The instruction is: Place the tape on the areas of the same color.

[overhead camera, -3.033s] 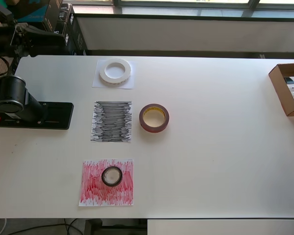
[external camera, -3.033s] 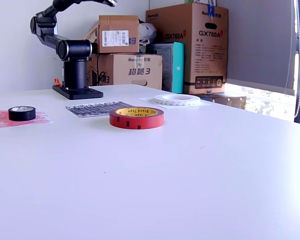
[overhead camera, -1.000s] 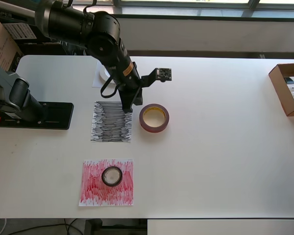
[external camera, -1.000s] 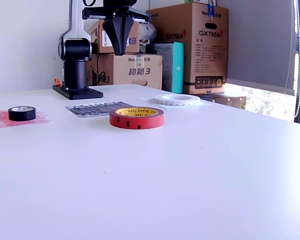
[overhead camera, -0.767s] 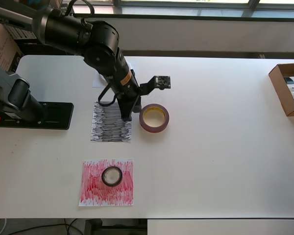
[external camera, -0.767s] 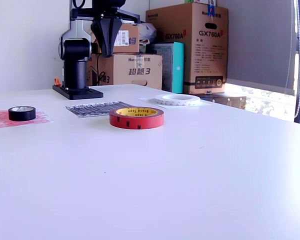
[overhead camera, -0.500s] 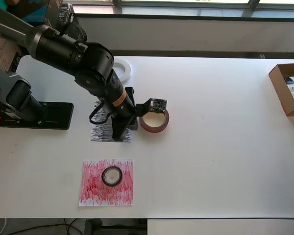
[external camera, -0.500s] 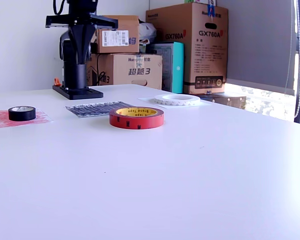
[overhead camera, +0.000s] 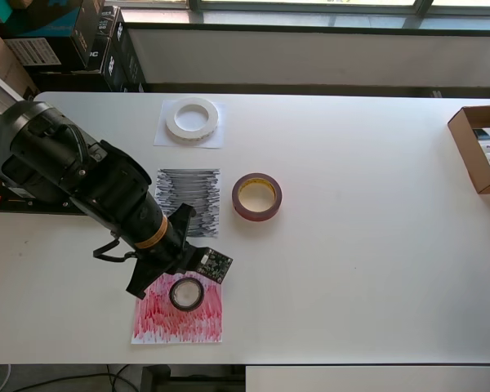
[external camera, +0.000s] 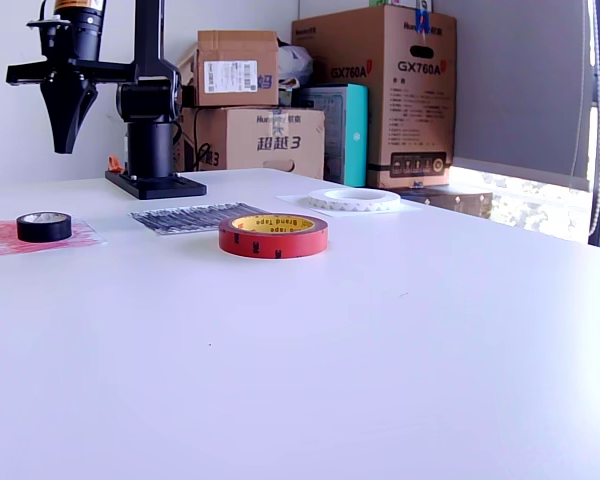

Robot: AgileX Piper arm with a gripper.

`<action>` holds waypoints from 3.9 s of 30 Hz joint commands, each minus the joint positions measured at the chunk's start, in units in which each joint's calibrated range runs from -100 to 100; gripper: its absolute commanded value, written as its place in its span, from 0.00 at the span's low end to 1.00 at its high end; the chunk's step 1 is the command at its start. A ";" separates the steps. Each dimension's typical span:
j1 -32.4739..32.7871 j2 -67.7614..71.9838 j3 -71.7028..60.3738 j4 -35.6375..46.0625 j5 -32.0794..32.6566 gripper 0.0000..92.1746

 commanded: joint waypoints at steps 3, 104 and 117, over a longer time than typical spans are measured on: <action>-3.34 0.06 0.57 -0.05 -1.29 0.01; 1.71 10.26 -5.80 -11.17 -2.43 0.00; 22.15 3.33 -2.80 -11.42 -4.32 0.00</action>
